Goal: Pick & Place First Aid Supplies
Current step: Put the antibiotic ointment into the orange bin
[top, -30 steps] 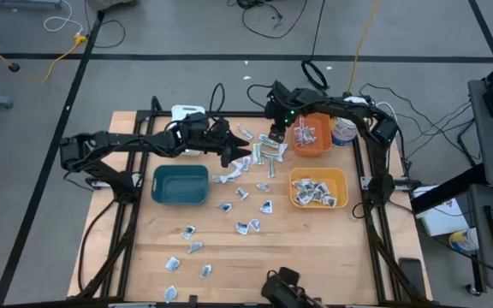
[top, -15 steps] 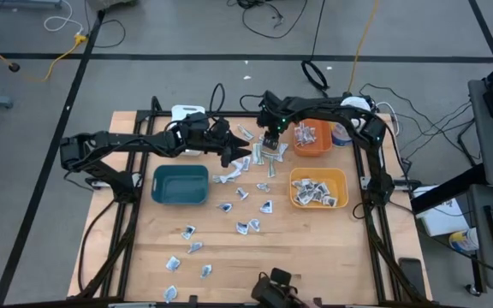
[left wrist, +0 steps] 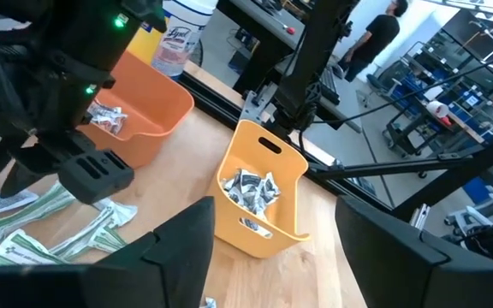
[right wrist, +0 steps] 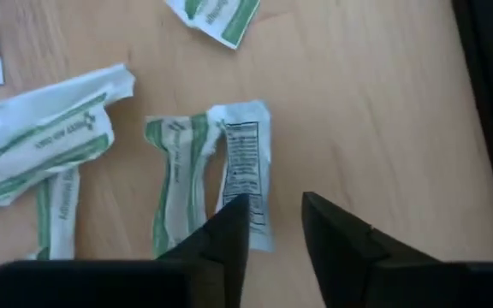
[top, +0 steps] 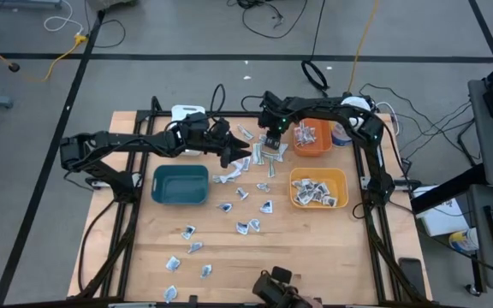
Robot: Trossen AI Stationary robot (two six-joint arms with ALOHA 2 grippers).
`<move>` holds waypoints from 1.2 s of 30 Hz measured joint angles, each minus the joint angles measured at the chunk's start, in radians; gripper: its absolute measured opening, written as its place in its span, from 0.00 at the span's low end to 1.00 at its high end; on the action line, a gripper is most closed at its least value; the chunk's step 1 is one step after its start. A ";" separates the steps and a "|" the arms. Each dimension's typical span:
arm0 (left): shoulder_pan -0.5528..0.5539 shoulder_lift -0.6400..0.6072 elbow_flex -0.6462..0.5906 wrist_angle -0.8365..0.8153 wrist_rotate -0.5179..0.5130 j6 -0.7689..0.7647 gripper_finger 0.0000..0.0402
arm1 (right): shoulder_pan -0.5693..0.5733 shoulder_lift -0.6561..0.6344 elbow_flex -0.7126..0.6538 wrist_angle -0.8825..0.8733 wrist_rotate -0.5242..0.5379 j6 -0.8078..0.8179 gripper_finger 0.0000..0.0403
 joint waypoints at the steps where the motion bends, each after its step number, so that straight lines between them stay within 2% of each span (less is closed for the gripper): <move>1: 0.000 0.000 0.000 0.000 0.000 0.000 0.60 | 0.000 0.009 0.000 0.004 0.000 0.000 0.21; 10: 0.000 0.000 0.000 -0.002 0.000 0.000 0.56 | 0.004 0.043 0.003 -0.021 -0.002 0.005 0.01; 17: 0.000 0.000 0.000 -0.014 -0.001 0.000 0.55 | -0.002 -0.001 -0.005 -0.042 -0.026 0.036 0.00; 29: 0.000 0.000 0.000 -0.014 -0.010 0.001 0.54 | 0.001 -0.211 -0.003 -0.093 0.008 0.029 0.00; 36: 0.000 0.000 0.000 -0.014 -0.010 0.001 0.51 | 0.001 -0.220 -0.003 -0.102 0.005 0.049 0.01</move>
